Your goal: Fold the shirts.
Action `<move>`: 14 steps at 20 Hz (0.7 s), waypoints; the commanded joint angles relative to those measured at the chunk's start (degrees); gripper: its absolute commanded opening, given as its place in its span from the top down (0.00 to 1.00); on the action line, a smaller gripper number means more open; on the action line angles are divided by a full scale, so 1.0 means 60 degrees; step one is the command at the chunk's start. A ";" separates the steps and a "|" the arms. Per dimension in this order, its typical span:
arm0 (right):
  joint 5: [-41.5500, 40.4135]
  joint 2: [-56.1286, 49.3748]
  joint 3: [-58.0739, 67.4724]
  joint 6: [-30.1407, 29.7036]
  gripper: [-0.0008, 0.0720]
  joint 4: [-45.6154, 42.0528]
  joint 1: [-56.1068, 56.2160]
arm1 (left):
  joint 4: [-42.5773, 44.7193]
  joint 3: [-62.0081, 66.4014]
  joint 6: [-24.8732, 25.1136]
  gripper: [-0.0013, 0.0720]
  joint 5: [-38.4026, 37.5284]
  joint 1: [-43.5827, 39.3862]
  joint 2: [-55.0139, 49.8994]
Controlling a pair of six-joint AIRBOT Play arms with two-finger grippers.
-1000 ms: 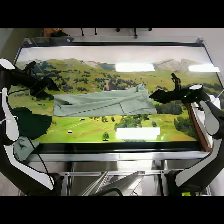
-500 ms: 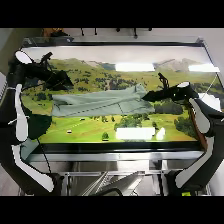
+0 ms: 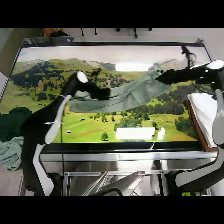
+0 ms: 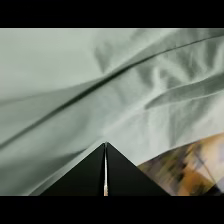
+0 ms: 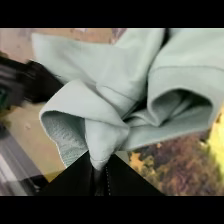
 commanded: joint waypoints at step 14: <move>0.0193 0.0557 0.0849 0.1421 0.96 -0.0259 0.0801 | -0.2787 0.2371 0.0871 0.96 -0.1213 0.1089 0.1668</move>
